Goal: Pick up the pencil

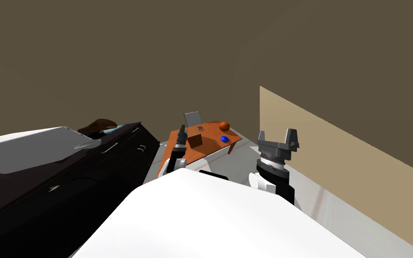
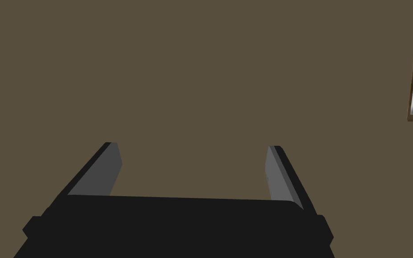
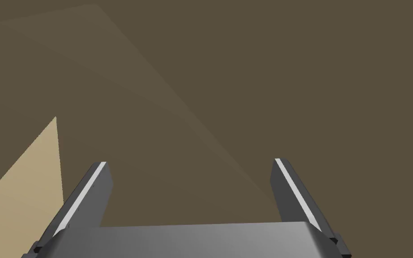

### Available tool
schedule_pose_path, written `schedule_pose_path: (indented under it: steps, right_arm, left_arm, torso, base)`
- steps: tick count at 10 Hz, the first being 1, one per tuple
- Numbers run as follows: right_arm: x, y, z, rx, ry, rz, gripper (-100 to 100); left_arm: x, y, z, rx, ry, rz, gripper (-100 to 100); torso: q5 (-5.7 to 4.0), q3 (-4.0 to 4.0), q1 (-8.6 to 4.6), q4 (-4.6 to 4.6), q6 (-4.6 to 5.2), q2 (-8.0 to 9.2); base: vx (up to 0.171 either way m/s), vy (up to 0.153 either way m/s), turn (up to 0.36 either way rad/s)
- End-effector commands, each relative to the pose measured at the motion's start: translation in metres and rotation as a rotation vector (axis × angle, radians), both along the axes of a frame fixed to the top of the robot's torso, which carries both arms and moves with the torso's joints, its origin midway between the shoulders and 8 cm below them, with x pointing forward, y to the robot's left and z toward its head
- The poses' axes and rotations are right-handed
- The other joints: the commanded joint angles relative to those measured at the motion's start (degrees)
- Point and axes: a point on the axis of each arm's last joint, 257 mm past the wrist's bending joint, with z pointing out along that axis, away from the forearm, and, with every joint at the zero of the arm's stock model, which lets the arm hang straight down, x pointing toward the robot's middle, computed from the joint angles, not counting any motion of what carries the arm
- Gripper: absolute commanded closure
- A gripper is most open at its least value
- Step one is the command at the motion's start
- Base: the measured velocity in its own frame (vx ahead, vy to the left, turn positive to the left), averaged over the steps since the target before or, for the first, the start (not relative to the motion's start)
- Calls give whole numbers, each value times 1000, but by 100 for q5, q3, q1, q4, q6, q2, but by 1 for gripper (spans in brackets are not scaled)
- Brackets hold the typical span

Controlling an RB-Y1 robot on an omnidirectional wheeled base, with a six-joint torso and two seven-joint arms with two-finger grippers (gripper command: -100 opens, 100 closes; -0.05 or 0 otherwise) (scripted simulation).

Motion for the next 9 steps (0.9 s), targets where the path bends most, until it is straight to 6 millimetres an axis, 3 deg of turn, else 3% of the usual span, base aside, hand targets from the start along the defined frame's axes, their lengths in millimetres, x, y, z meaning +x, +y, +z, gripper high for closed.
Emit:
schedule_pose_path:
  steps: [1, 5, 9]
  right_arm:
    - [0, 0, 0, 0, 0, 0, 0]
    - [0, 0, 0, 0, 0, 0, 0]
    - [0, 0, 0, 0, 0, 0, 0]
  left_arm:
    - [7, -1, -7, 26, 28, -10, -100]
    - [32, -1, -34, 81, 124, -23, -100]
    - [72, 5, -70, 142, 256, -21, -100]
  torso:
    - [0, 0, 0, 0, 0, 0]
    - [-5, 16, -21, 6, 1, 27]
    - [-2, 4, -10, 2, 2, 7]
  base:
    - [-53, -44, -78]
    - [-77, -57, -86]
    - [-25, -31, -133]
